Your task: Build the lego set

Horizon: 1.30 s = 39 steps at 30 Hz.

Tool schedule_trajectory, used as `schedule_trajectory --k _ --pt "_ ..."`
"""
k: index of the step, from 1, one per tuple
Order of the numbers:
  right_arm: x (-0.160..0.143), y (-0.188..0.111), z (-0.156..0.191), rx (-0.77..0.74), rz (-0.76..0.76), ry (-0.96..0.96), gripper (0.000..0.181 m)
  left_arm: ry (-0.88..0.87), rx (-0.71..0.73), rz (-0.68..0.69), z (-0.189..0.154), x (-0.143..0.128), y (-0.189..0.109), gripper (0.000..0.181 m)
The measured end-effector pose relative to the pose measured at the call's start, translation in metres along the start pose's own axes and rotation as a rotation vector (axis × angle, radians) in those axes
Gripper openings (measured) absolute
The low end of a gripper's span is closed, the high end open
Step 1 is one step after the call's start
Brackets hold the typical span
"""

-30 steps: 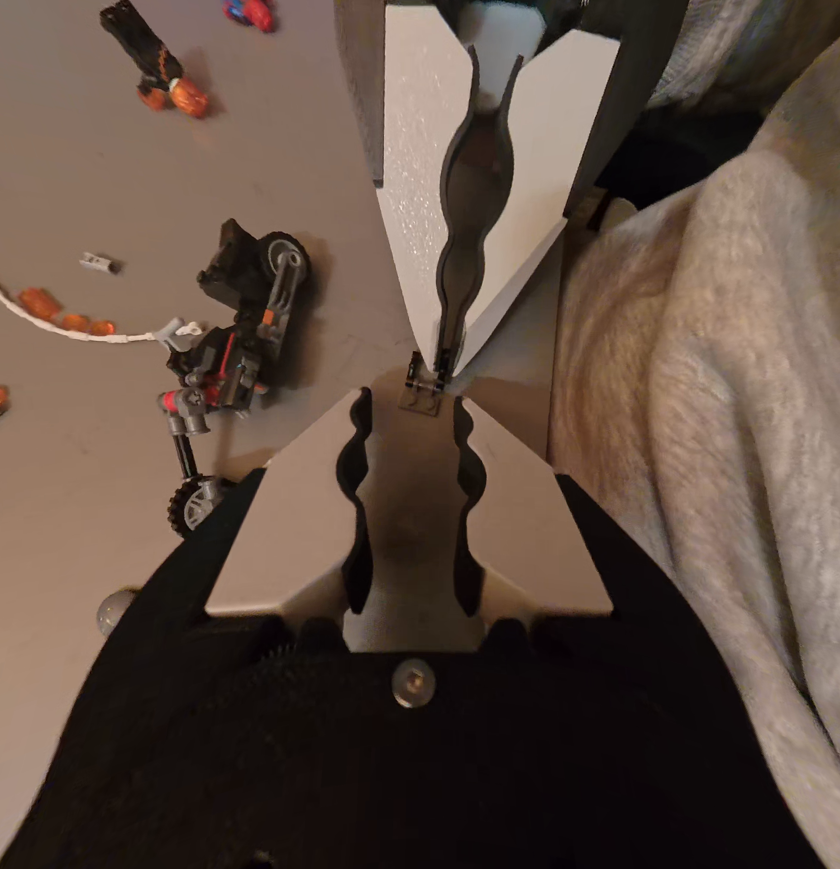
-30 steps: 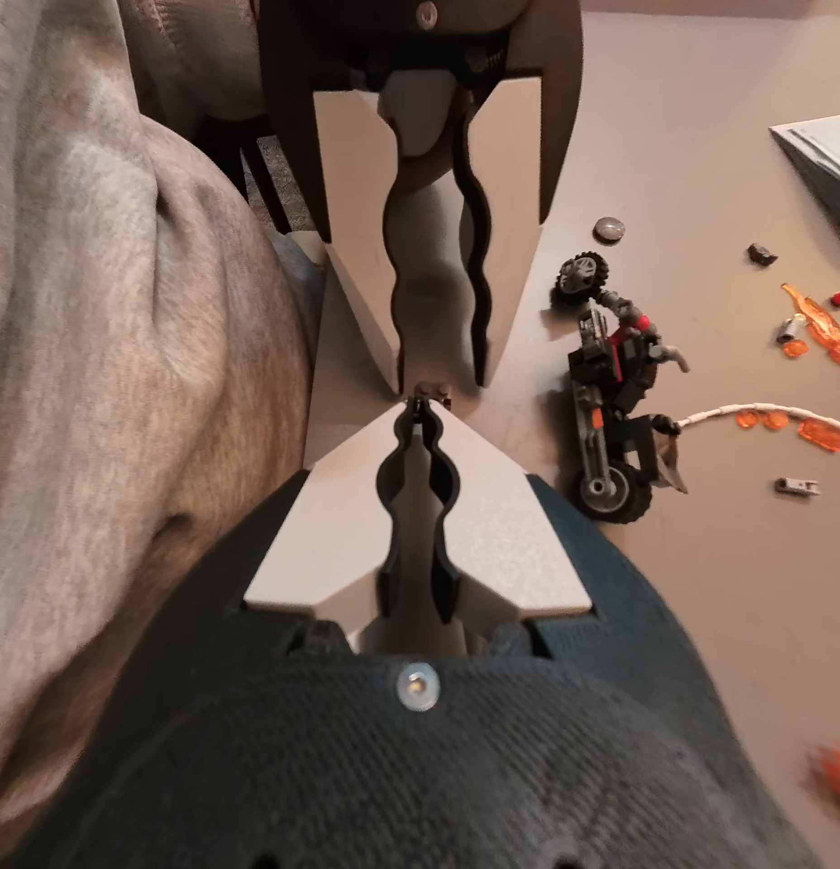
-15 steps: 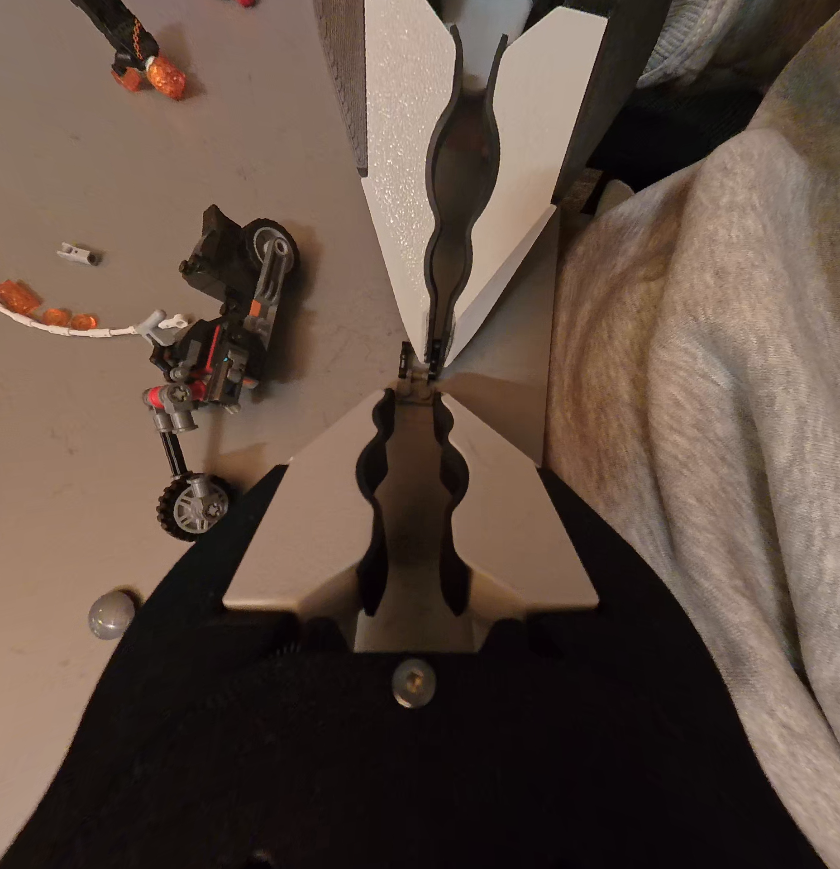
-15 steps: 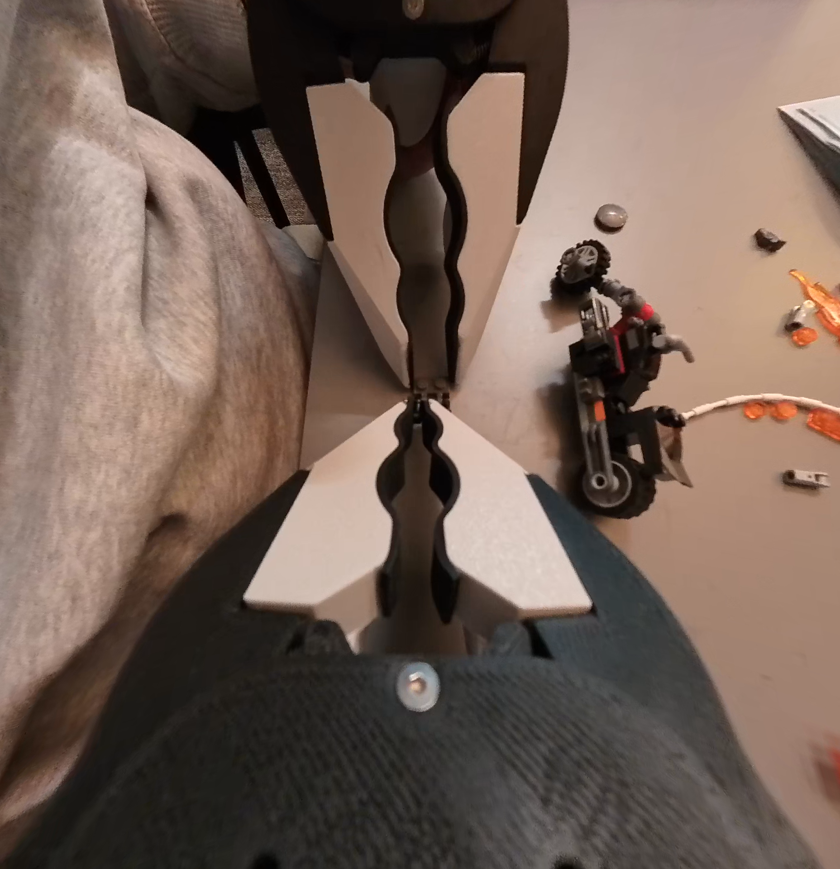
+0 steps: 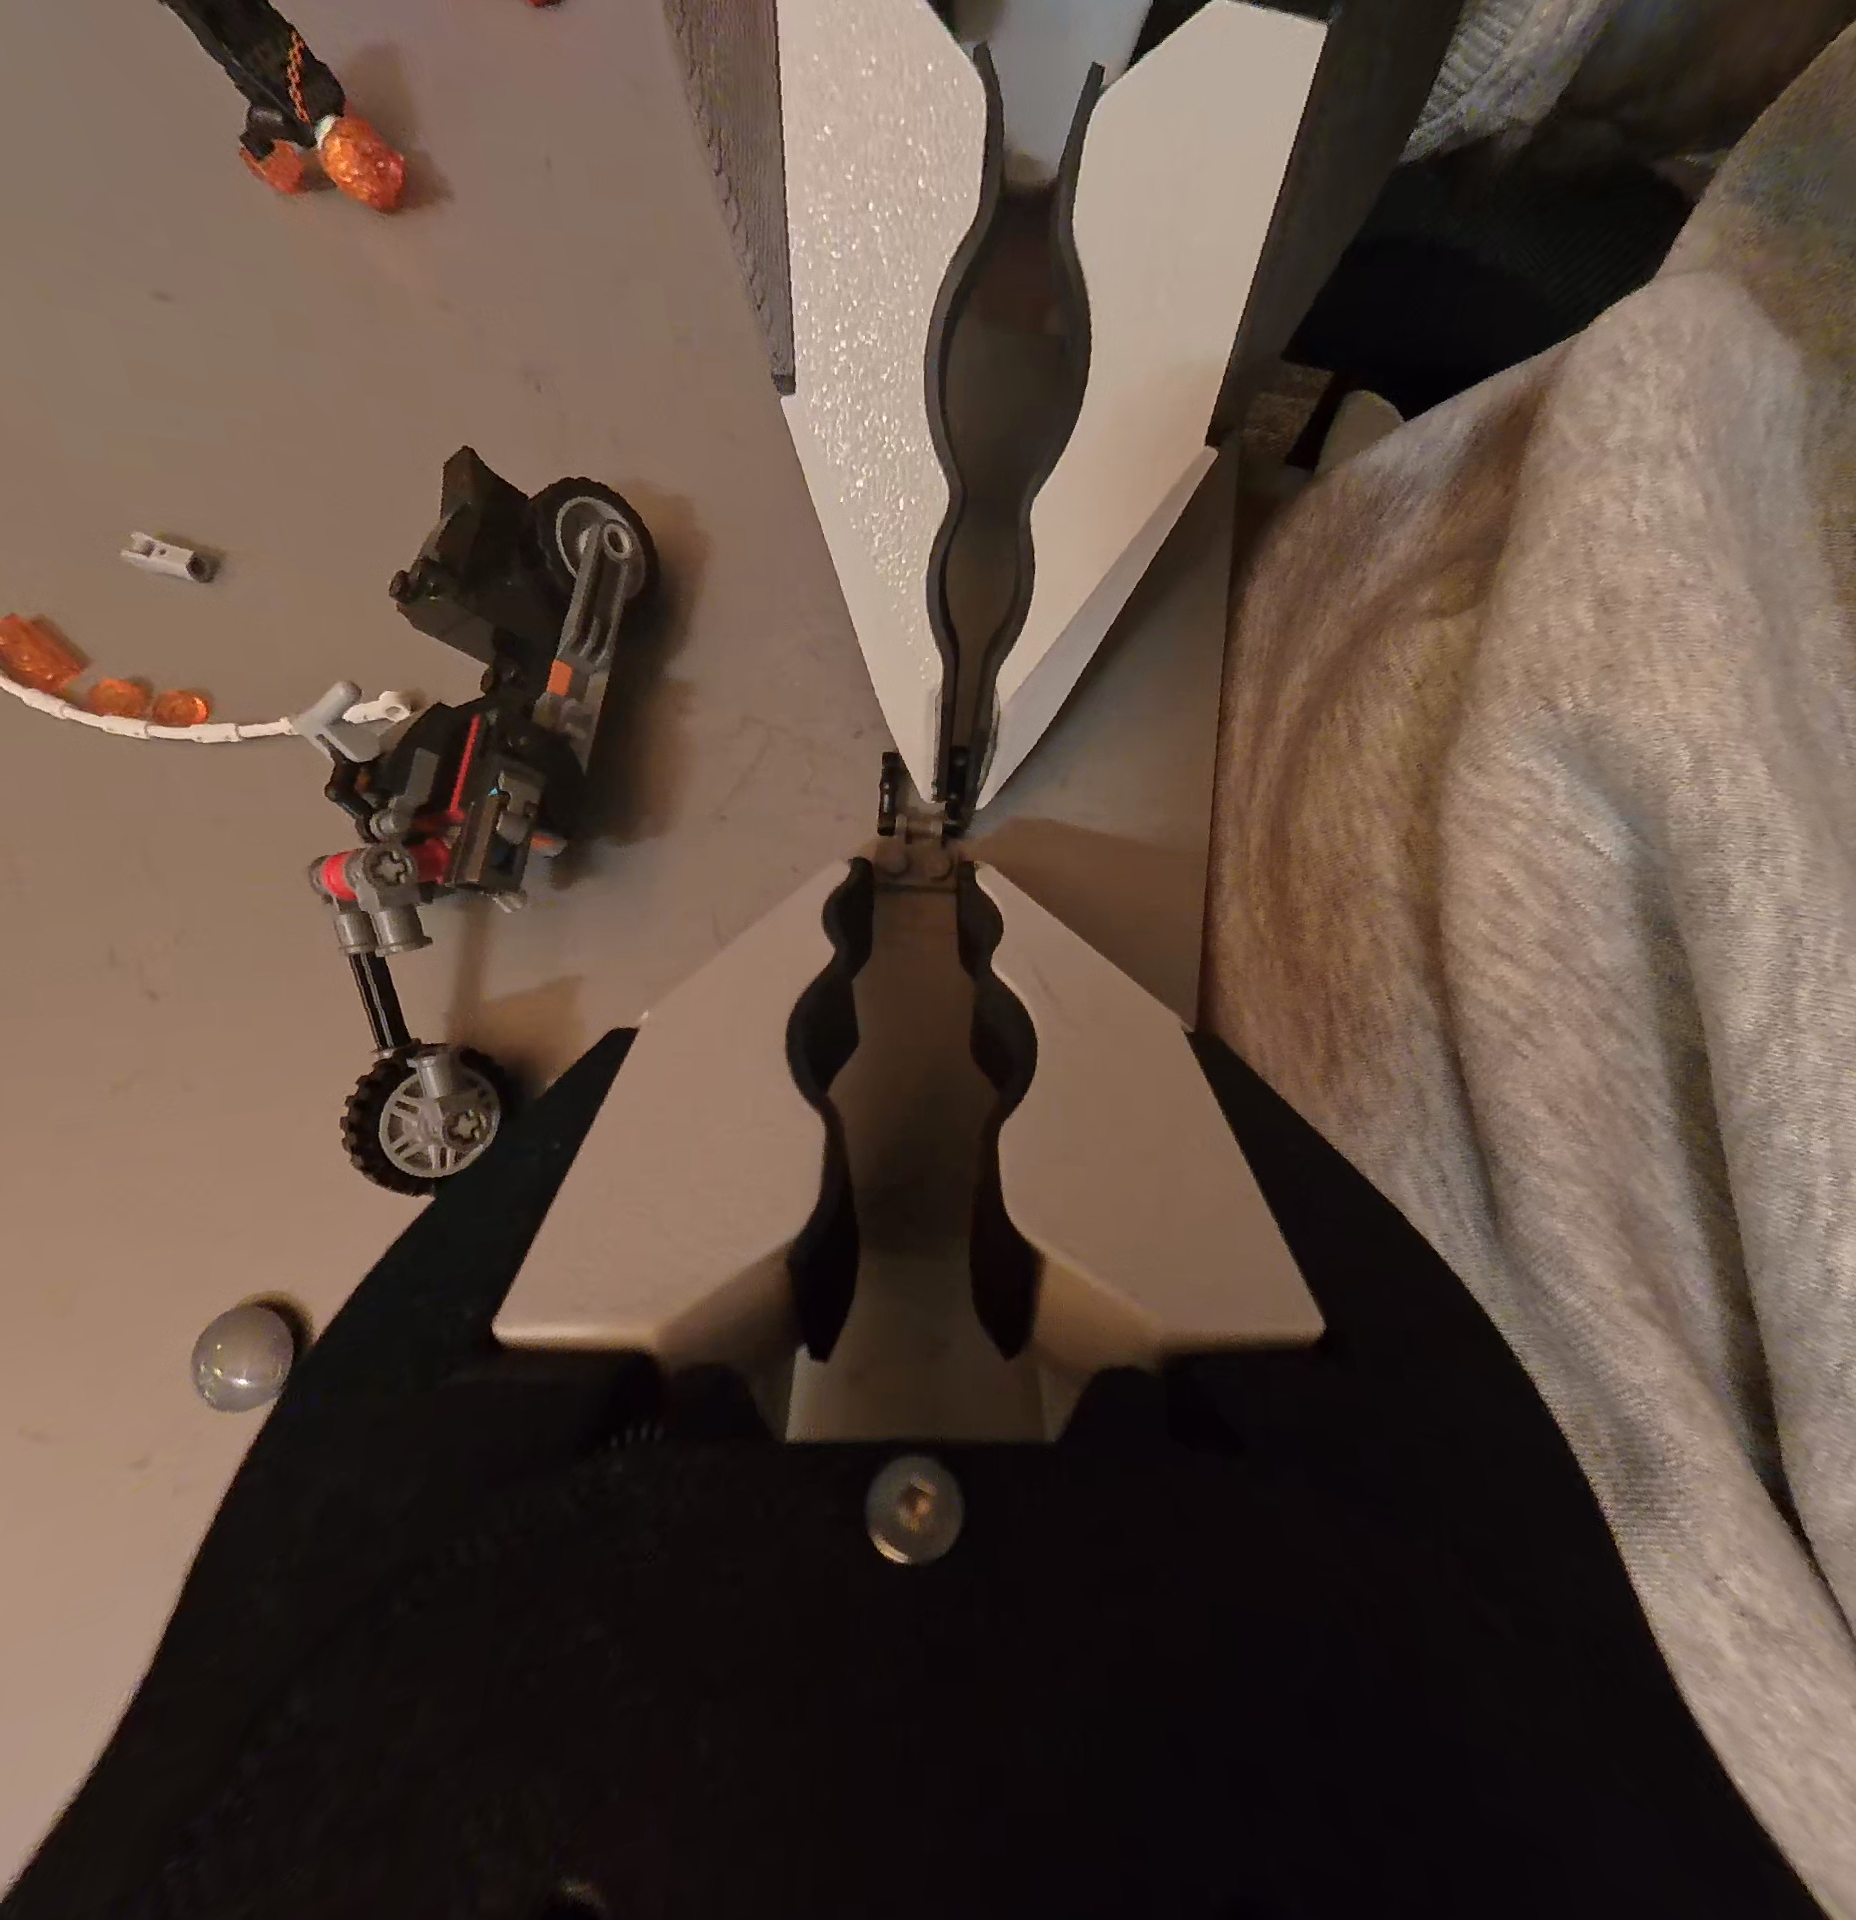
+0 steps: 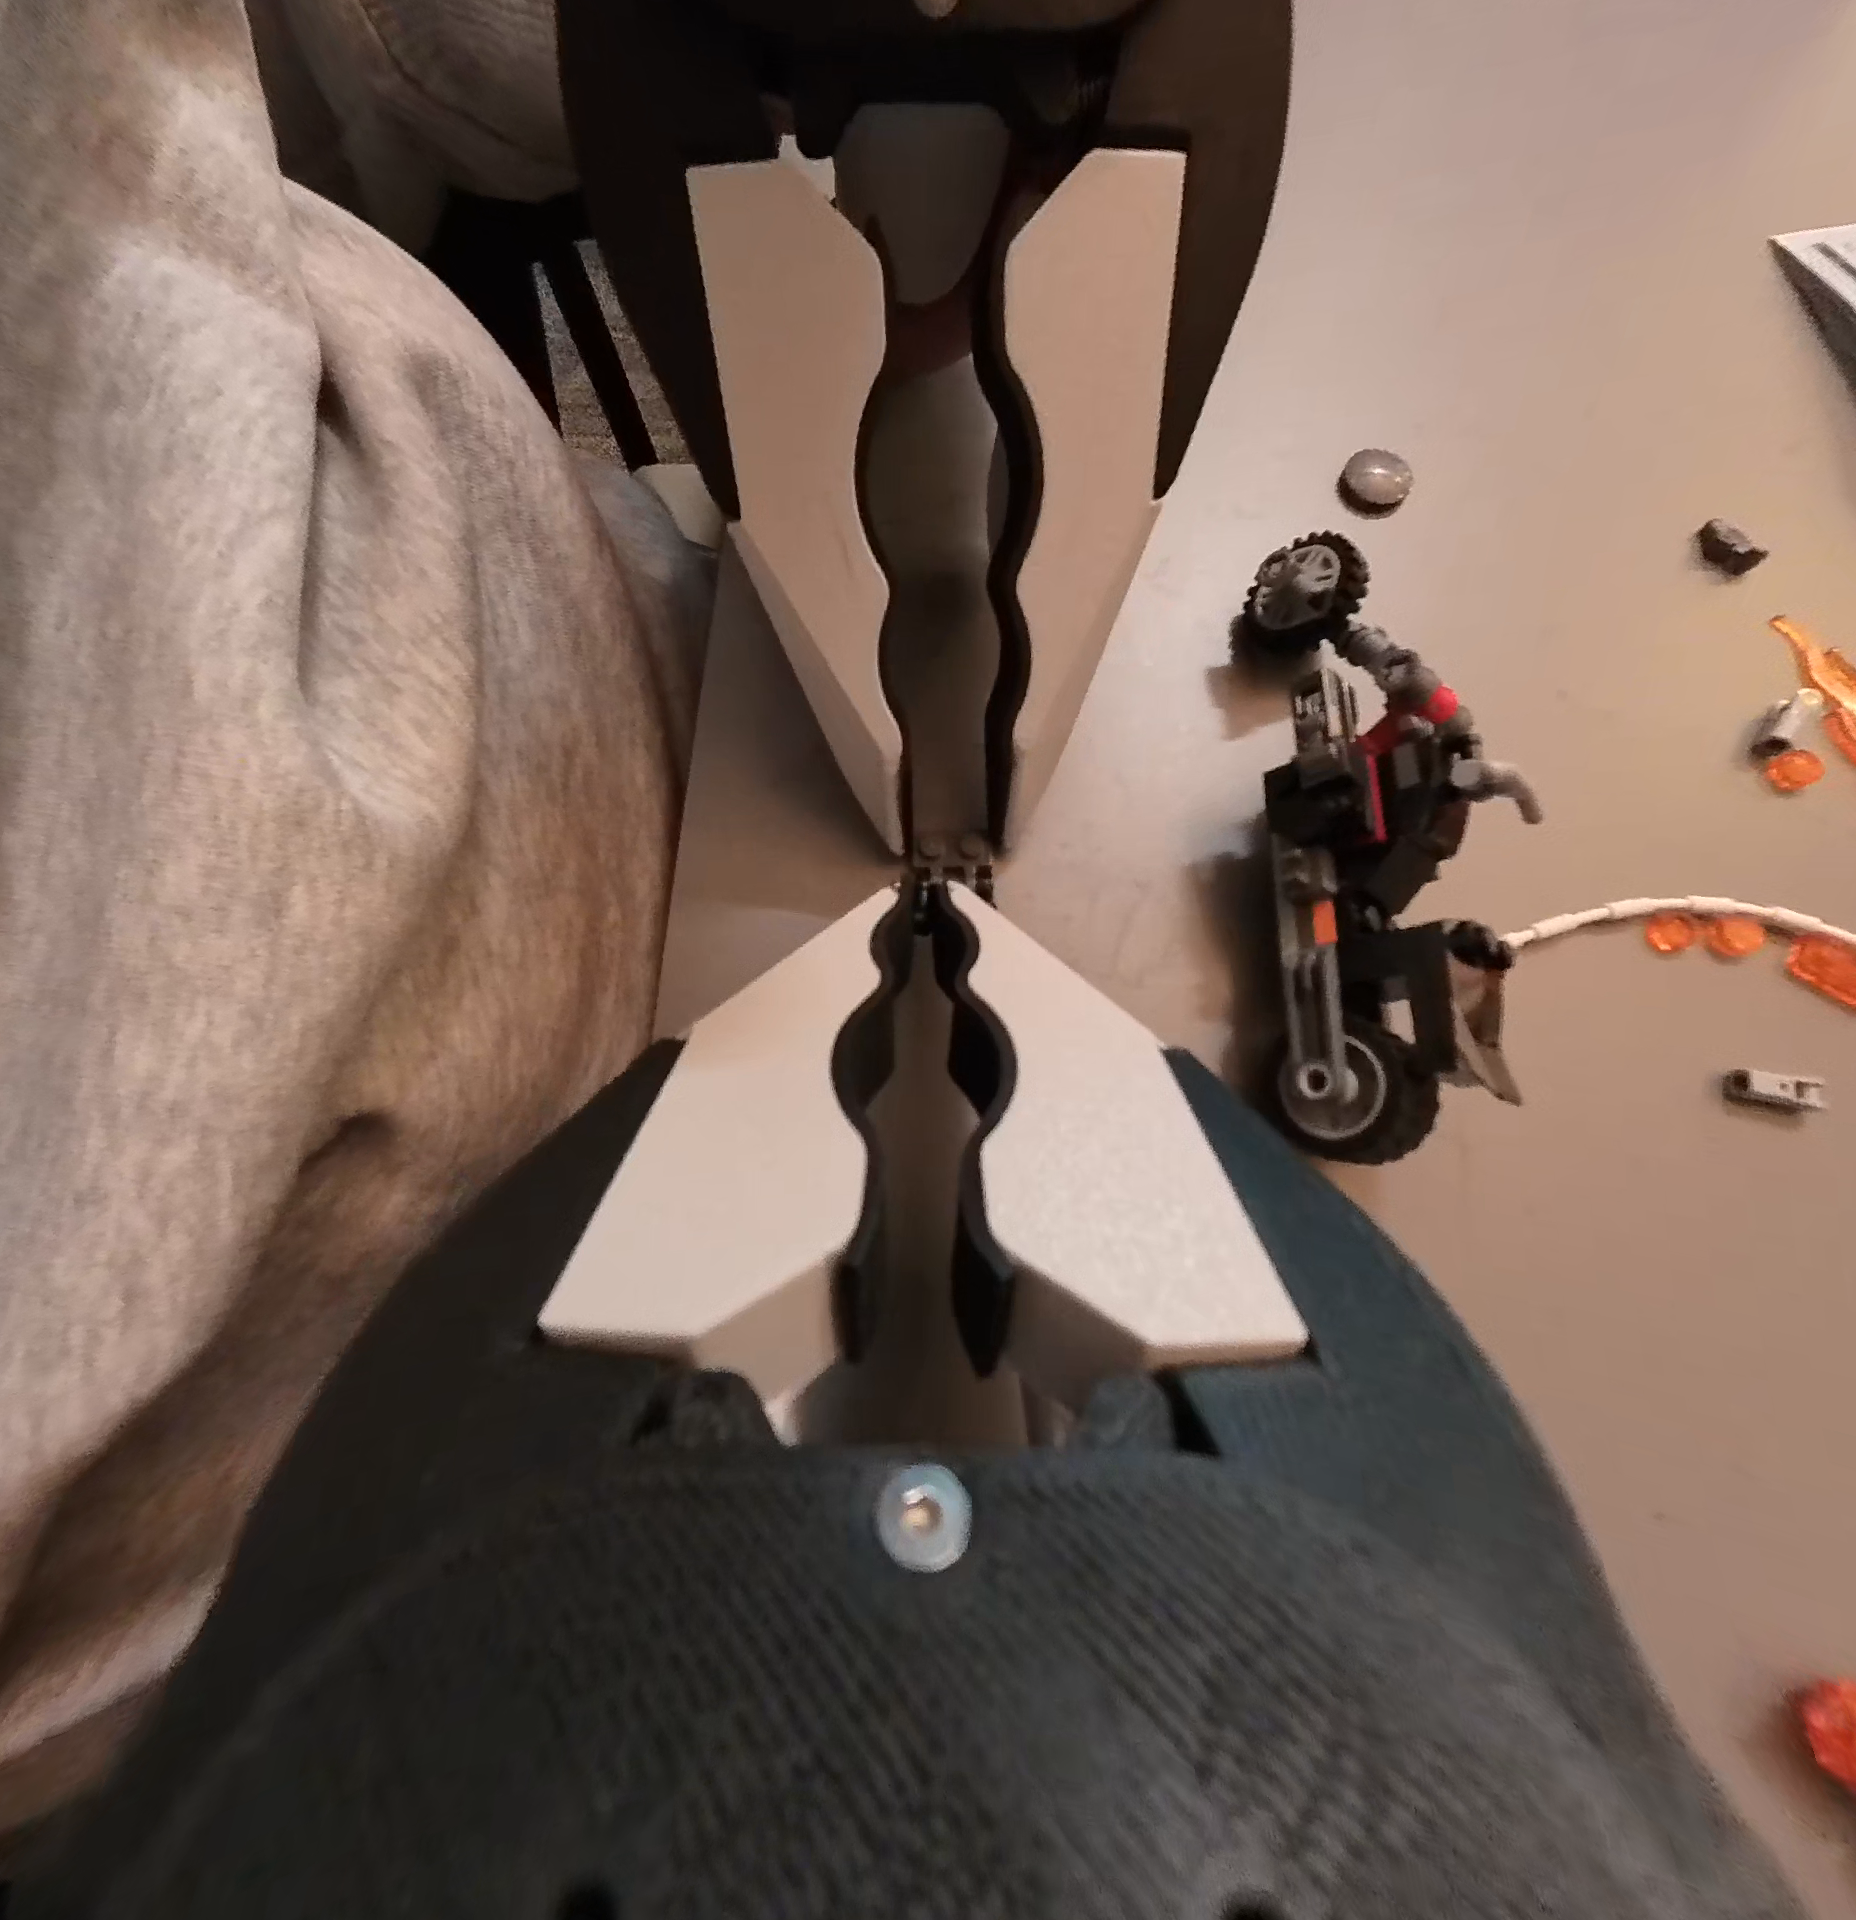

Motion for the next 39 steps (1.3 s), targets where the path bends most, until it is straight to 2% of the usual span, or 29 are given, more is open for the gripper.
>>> schedule_trajectory --k 25,35,39 --pt "0.001 0.003 -0.001 0.062 0.175 -0.108 0.0 -0.007 -0.003 0.001 0.0 0.0 -0.001 0.015" --pt "-0.001 0.0 0.003 0.003 0.149 -0.097 0.003 0.006 0.01 0.003 -0.001 -0.001 -0.001 0.016" --pt "0.0 -0.014 0.002 -0.018 0.072 -0.055 0.006 0.001 0.008 0.003 -0.001 -0.001 -0.001 0.016"
Point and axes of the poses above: each gripper's, where its closed fingertips meet, y out along the fingers, x out of its top, z = x × y across the jaws, the point moved 5 cm from there along -y, back along the fingers, and after that the axes turned 6 degrees about x, right-handed, at the moved point
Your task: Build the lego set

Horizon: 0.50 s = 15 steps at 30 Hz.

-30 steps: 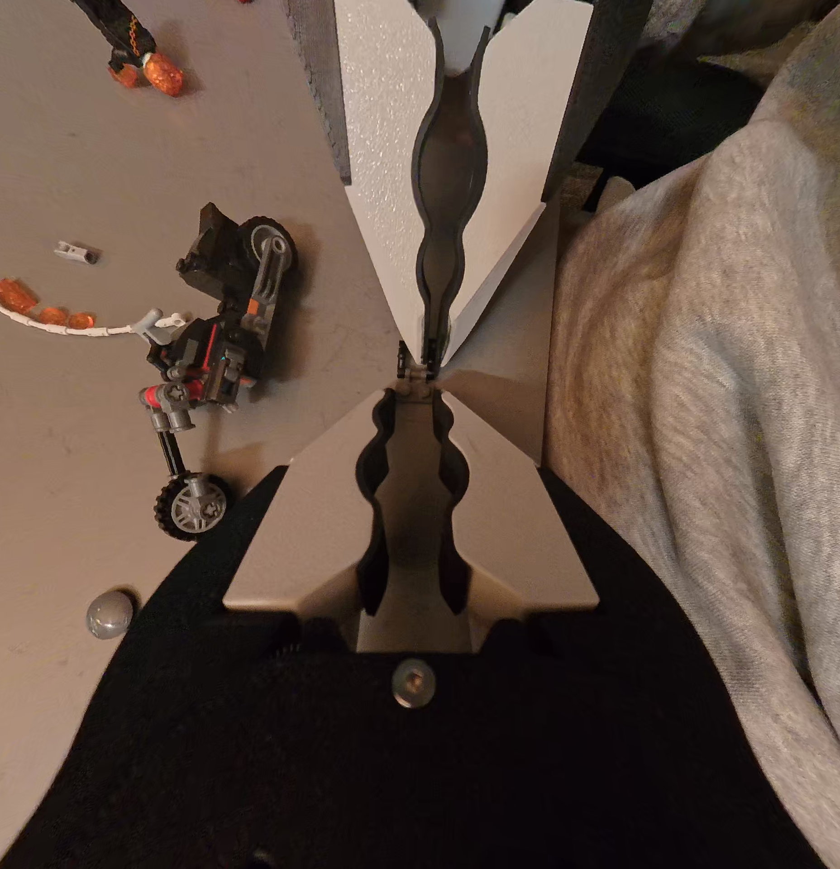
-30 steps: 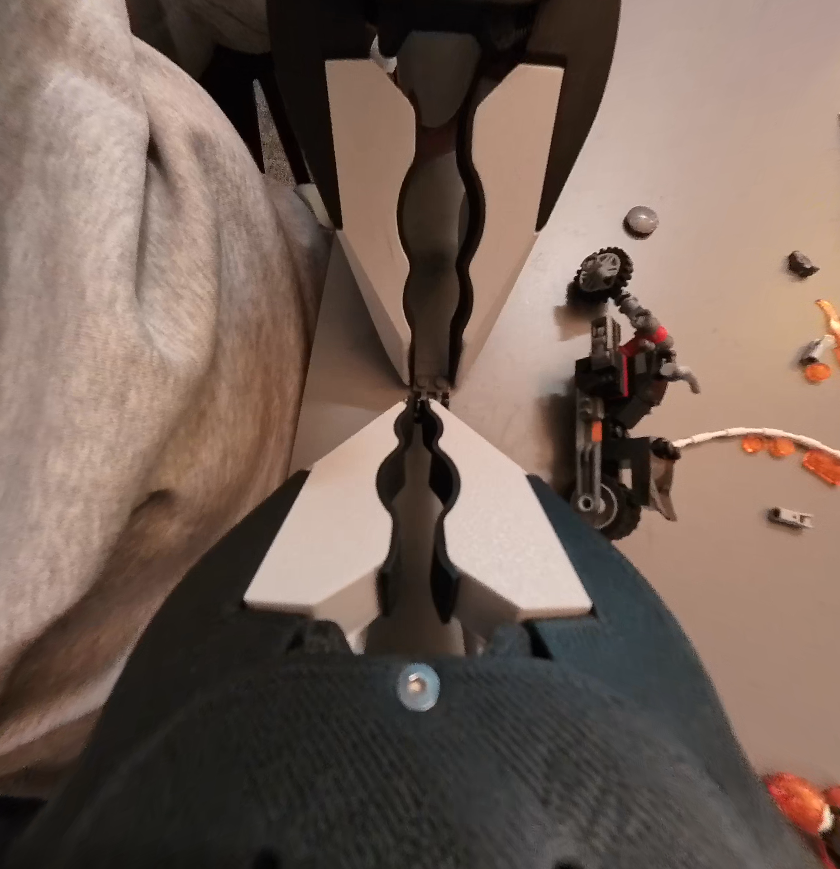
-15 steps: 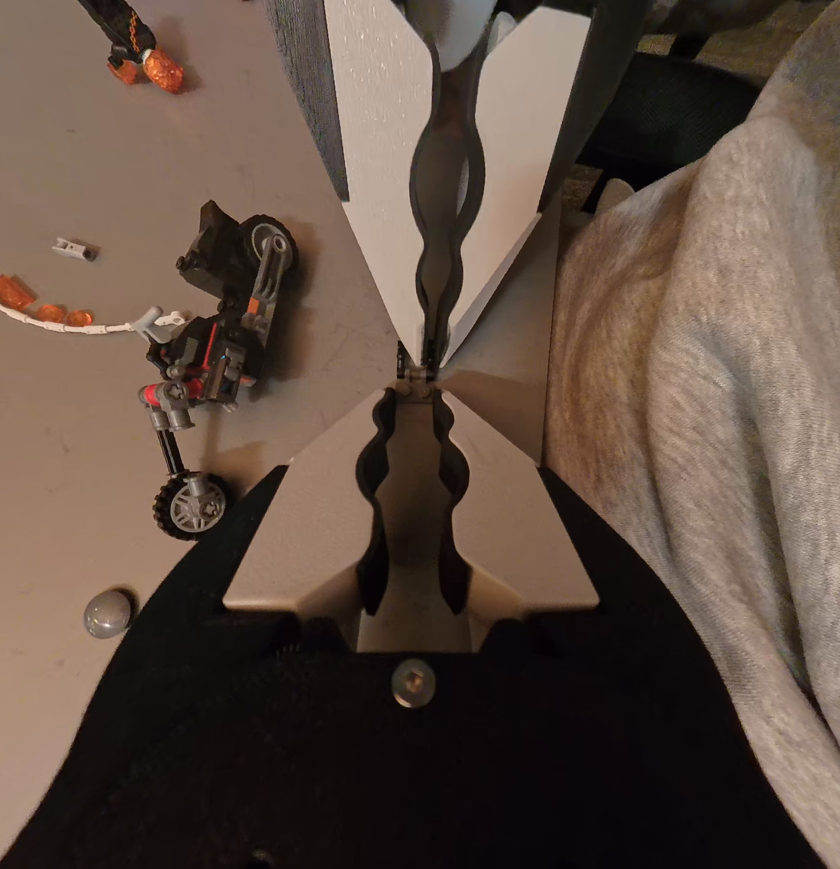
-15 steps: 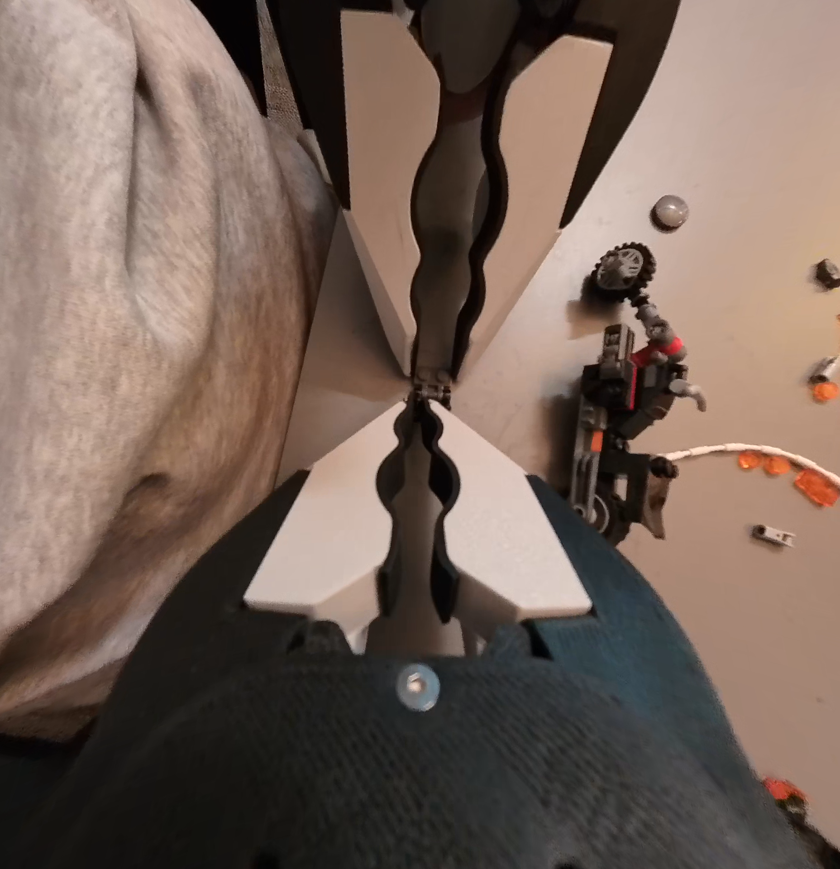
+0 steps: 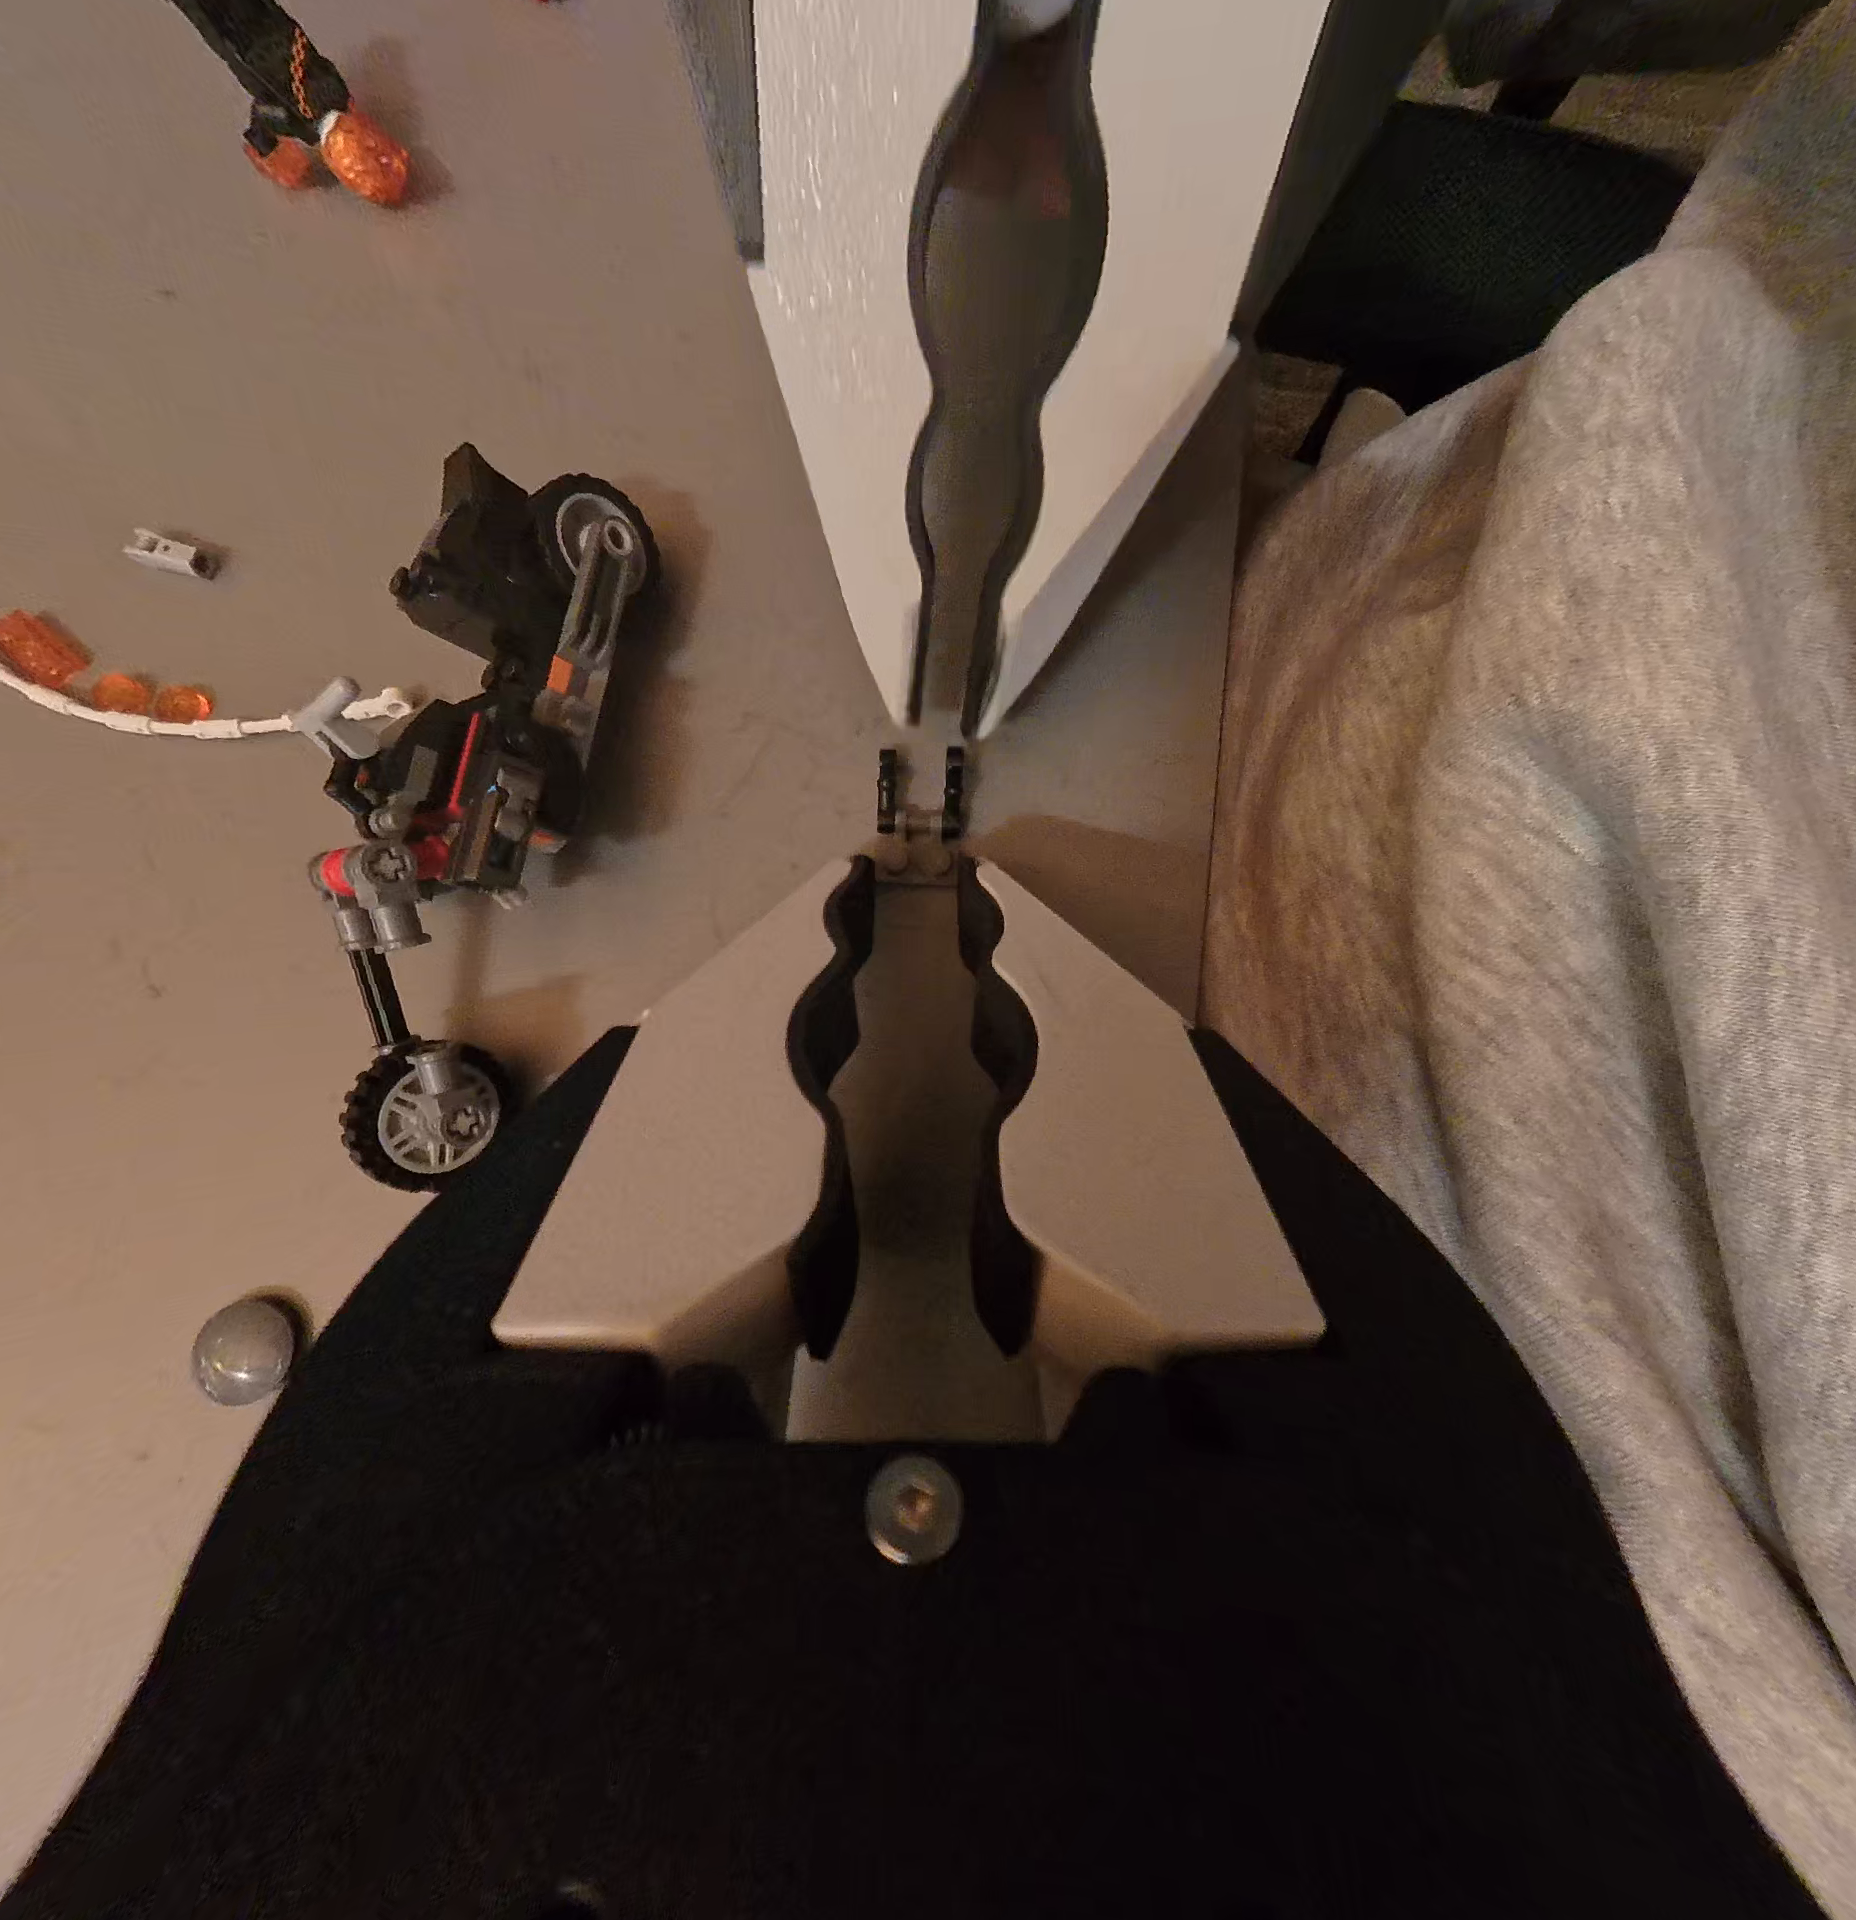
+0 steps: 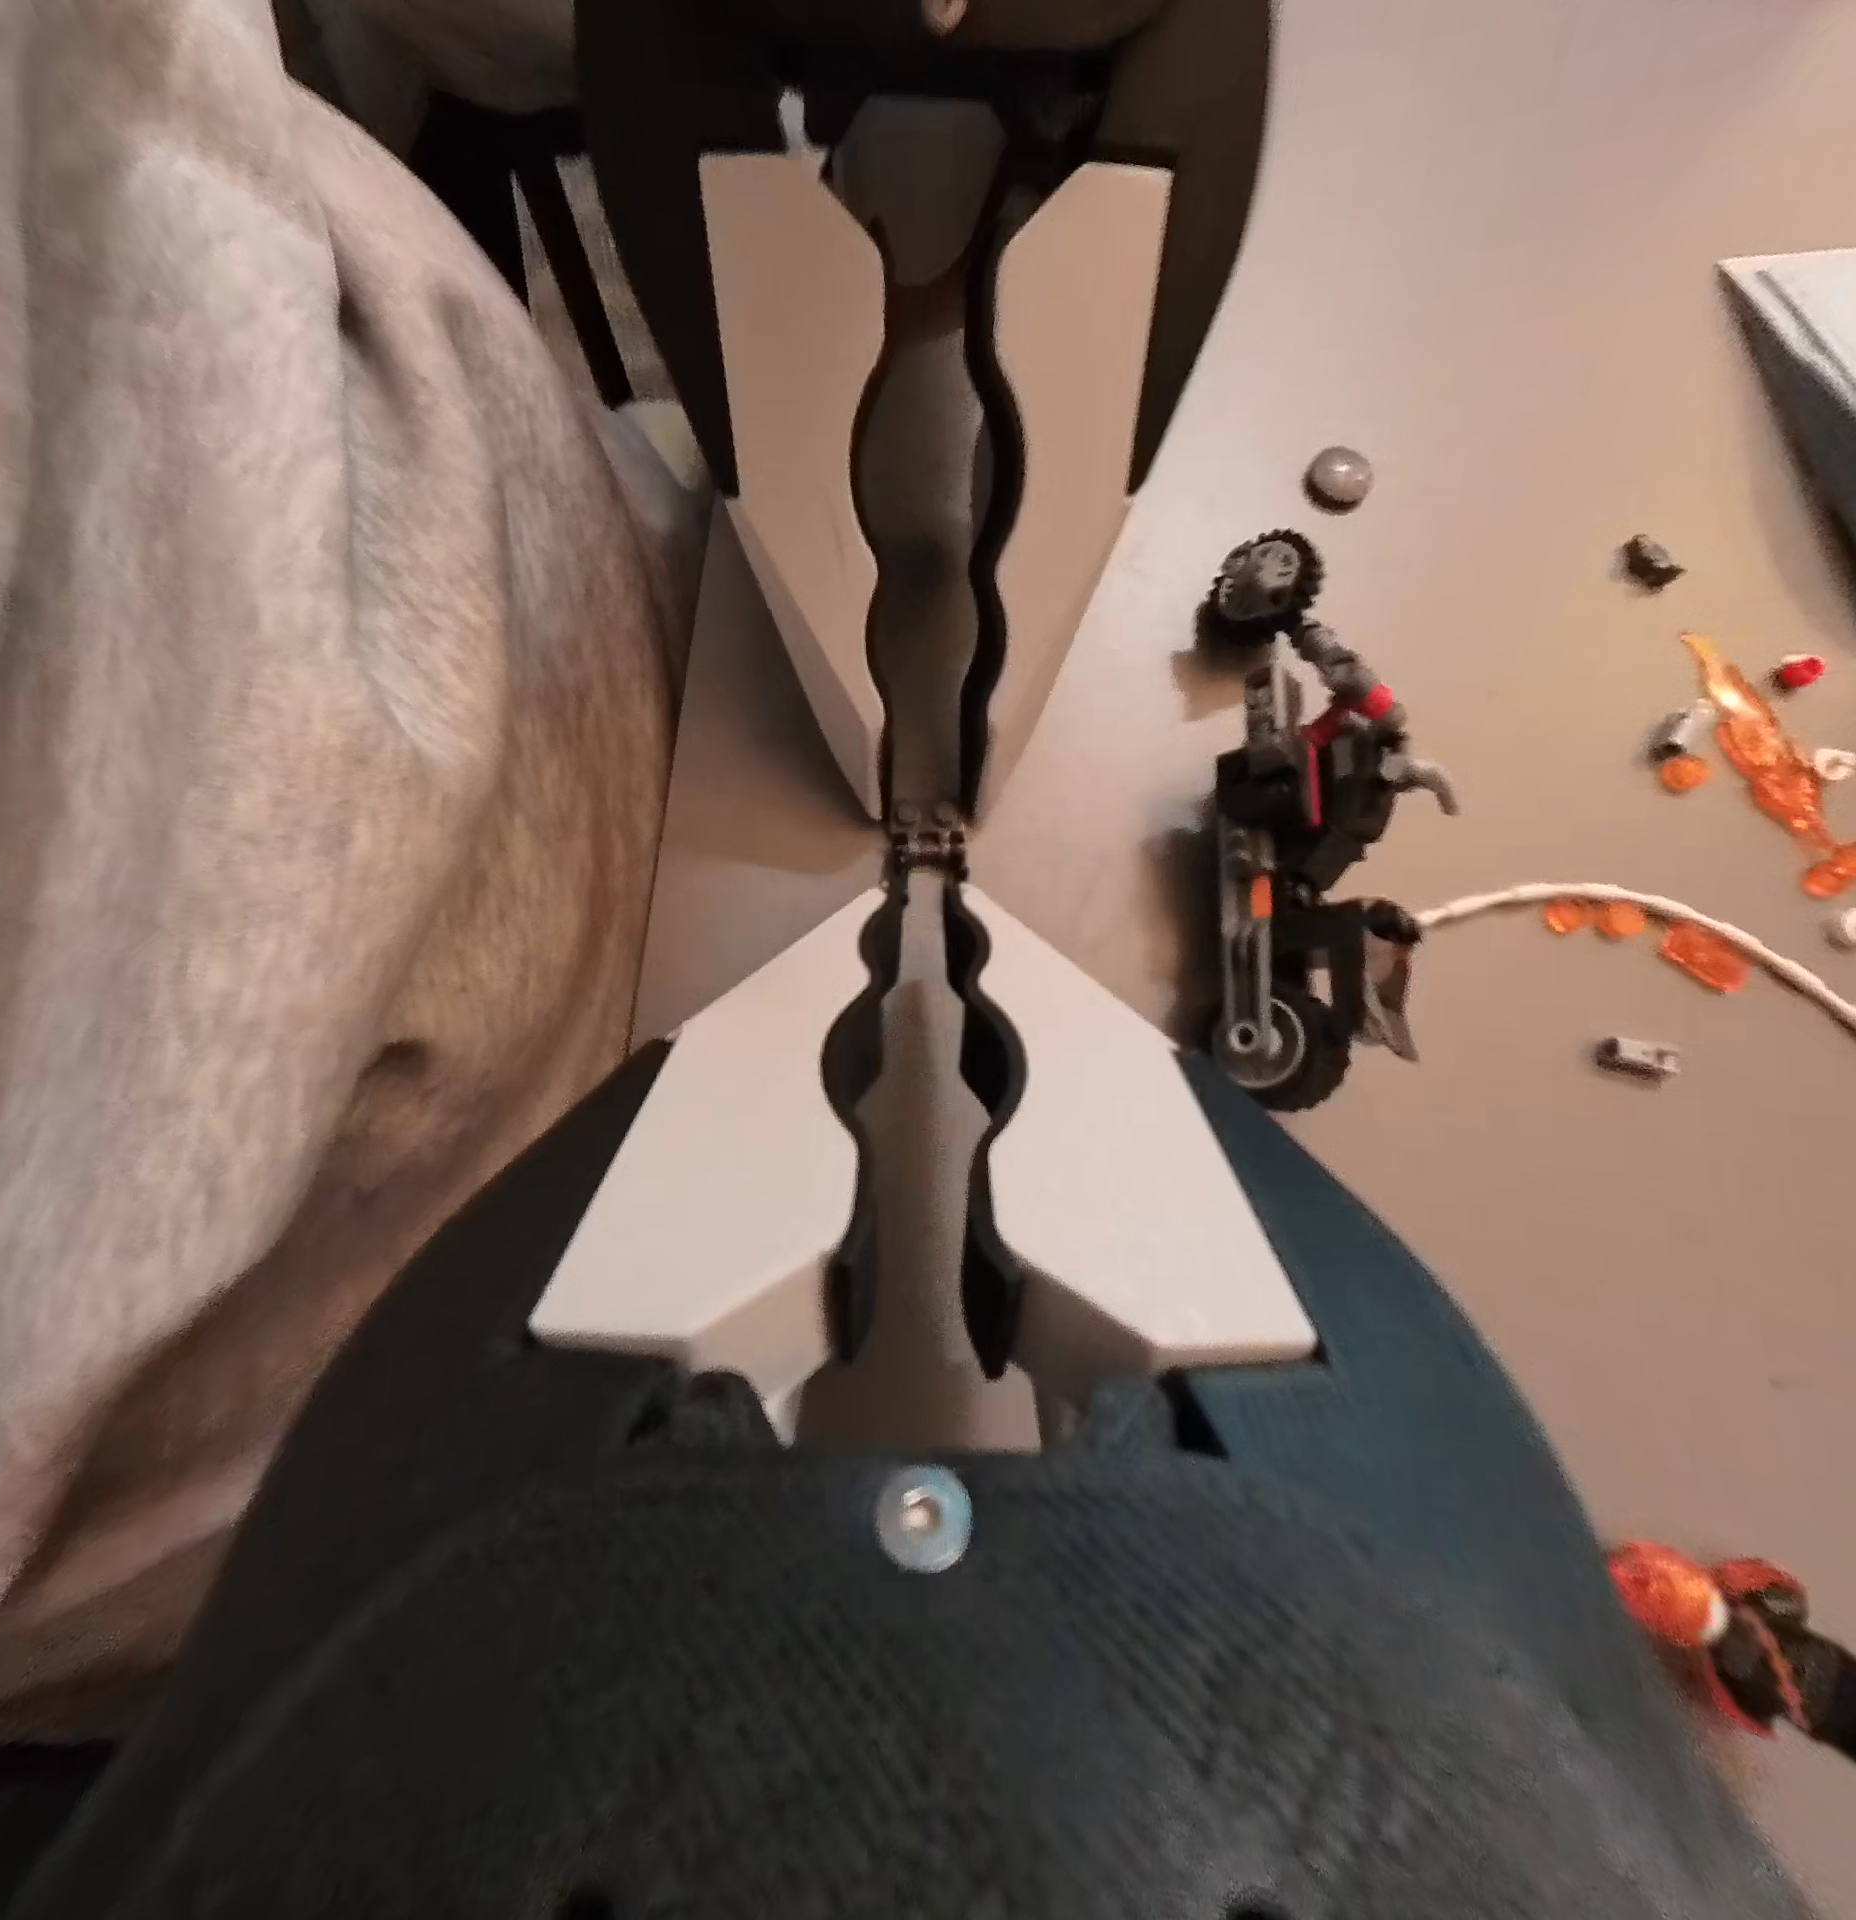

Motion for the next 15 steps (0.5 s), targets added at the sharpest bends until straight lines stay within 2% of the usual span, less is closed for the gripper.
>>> schedule_trajectory --k 5,15 --pt "0.0 -0.007 -0.001 -0.014 -0.079 0.045 0.004 -0.007 -0.004 0.0 0.0 0.0 0.0 0.016" --pt "0.0 0.011 0.004 -0.005 -0.049 0.027 0.0 -0.019 0.001 0.001 0.0 0.0 0.0 0.016"
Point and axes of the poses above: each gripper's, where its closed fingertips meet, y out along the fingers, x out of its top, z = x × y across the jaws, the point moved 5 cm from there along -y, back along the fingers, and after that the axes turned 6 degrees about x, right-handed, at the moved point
